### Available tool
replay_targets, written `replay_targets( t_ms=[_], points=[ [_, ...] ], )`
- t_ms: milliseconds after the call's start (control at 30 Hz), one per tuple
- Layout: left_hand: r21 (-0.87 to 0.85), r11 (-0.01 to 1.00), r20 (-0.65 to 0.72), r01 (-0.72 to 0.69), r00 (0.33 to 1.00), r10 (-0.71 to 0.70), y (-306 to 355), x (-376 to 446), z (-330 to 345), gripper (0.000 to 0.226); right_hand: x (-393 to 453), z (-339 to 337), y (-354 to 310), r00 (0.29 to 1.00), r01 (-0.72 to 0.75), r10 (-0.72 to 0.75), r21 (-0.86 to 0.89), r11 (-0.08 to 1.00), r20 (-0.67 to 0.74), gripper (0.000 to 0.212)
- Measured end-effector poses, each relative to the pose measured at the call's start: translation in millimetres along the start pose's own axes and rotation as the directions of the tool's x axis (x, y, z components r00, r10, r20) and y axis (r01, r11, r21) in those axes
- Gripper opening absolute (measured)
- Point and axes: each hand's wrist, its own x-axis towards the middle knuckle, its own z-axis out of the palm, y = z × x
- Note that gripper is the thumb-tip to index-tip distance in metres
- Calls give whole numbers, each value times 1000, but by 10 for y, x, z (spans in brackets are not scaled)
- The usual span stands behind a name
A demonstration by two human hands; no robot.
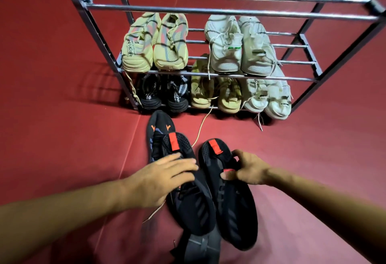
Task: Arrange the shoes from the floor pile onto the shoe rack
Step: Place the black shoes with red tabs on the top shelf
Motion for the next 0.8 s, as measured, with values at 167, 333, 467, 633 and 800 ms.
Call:
replay_targets(
  t_ms=[167,333,467,633,800],
  points=[
    [163,987,389,-6,919,-59,-165,53,-2,107,28,-296,-123,975,213,-222,-245,946,-8,57],
    [170,985,351,39,931,-97,-50,317,-69,116,55,-553,-115,916,325,-398,-689,649,57,64],
    [228,966,377,125,903,-205,-18,375,-185,102,33,-481,-93,814,434,-566,-787,439,133,61],
    [328,929,452,171,835,-313,82,324,-535,78,110,-200,-82,721,610,-645,-673,417,254,61],
    [131,755,399,642,664,-633,263,71,-838,75,-53,-67,-111,760,606,-614,-107,788,-212,44]
  ],
)
